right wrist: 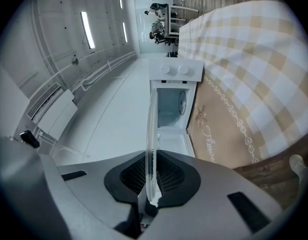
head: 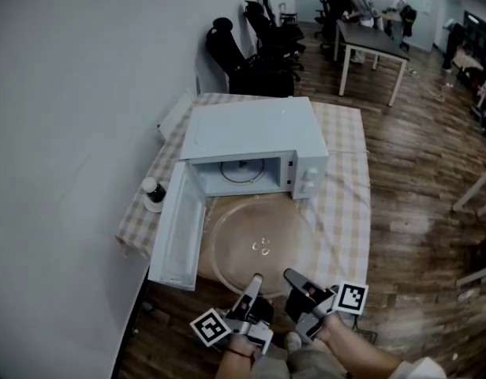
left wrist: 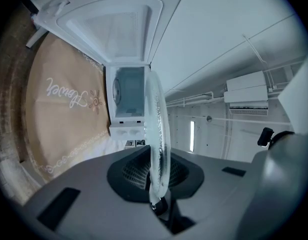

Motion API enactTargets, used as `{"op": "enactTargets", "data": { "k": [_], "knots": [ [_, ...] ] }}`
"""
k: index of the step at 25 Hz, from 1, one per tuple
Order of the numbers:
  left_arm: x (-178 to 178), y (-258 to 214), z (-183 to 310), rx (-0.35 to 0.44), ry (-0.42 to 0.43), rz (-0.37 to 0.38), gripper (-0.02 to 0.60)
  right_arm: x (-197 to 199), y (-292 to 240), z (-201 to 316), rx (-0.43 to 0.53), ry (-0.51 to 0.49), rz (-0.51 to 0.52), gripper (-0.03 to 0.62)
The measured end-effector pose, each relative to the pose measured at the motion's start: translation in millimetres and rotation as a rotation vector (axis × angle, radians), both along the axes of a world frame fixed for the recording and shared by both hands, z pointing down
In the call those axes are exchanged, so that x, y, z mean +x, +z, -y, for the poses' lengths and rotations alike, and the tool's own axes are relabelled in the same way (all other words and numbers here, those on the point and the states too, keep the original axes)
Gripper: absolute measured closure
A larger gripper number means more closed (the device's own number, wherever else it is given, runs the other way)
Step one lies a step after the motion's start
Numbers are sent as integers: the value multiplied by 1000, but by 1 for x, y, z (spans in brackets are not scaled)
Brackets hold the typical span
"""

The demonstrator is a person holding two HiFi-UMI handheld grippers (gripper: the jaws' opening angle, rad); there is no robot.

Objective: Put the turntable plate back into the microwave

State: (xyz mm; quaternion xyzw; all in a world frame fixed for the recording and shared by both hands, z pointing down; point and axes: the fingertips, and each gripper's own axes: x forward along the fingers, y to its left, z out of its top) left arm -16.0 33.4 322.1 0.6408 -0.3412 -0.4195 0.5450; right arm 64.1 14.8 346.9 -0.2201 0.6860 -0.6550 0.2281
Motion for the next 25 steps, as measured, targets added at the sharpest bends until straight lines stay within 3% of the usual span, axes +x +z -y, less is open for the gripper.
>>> {"op": "enactTargets", "data": {
  "k": [10, 25],
  "knots": [
    [-27, 24, 38, 1, -9, -1, 552, -28, 21, 38, 25, -10, 30, 546],
    [-41, 46, 80, 15, -15, 25, 552, -42, 40, 81, 47, -16, 41, 546]
  ]
}}
